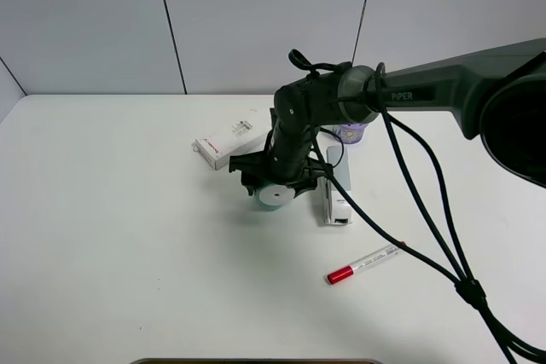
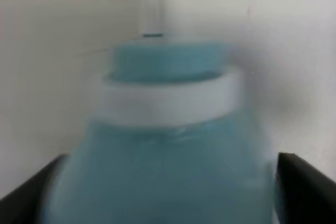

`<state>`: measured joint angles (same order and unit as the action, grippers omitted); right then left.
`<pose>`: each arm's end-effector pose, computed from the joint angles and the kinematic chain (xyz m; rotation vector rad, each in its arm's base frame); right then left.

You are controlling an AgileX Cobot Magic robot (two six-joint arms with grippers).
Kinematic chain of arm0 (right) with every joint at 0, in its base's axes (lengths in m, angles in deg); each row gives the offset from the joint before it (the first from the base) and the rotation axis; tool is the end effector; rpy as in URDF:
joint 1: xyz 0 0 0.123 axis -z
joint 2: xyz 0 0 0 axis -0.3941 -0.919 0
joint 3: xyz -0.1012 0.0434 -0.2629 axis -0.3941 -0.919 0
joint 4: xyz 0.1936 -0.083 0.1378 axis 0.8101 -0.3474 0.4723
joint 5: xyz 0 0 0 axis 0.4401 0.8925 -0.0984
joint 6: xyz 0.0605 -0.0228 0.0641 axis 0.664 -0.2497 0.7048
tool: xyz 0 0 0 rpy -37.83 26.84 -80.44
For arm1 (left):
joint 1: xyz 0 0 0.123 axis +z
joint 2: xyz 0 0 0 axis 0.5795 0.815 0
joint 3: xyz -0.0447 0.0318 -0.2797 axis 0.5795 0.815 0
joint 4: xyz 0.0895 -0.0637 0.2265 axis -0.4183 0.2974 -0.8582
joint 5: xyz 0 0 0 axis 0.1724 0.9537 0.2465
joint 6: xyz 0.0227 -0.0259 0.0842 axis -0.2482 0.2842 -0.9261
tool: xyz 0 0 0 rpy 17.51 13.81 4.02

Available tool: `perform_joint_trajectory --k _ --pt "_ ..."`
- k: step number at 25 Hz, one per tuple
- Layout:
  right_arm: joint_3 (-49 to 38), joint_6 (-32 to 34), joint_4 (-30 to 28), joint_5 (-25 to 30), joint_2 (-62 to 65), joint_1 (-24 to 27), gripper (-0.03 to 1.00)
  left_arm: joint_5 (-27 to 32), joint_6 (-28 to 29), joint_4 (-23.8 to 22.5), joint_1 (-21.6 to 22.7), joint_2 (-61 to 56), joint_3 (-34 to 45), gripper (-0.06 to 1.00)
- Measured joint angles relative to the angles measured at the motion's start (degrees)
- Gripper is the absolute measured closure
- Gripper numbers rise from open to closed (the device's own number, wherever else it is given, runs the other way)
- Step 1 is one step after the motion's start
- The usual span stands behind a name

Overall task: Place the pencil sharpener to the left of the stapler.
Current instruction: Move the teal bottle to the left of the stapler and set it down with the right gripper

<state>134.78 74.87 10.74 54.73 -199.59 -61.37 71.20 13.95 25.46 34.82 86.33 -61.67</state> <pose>0.3358 0.2693 0.1141 -0.0703 2.9384 0.2949 -0.0068 0.0045 0.2797 -0.0630 2.0259 0.0171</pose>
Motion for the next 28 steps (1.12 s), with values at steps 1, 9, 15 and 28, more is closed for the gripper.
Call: perform_joint_trajectory --k 1,9,15,28 --pt "0.06 -0.13 0.06 -0.07 0.00 -0.07 0.19 0.00 0.00 0.00 0.00 0.00 0.00 -0.01" --pt "0.18 -0.42 0.36 -0.07 0.00 -0.20 0.02 0.00 0.00 0.00 0.00 0.00 0.00 -0.01" --pt "0.18 -0.55 0.36 -0.02 0.00 -0.20 -0.02 0.00 0.00 0.00 0.00 0.00 0.00 -0.01" --pt "0.18 -0.55 -0.75 2.50 1.80 -0.20 -0.02 0.00 0.00 0.00 0.00 0.00 0.00 -0.01"
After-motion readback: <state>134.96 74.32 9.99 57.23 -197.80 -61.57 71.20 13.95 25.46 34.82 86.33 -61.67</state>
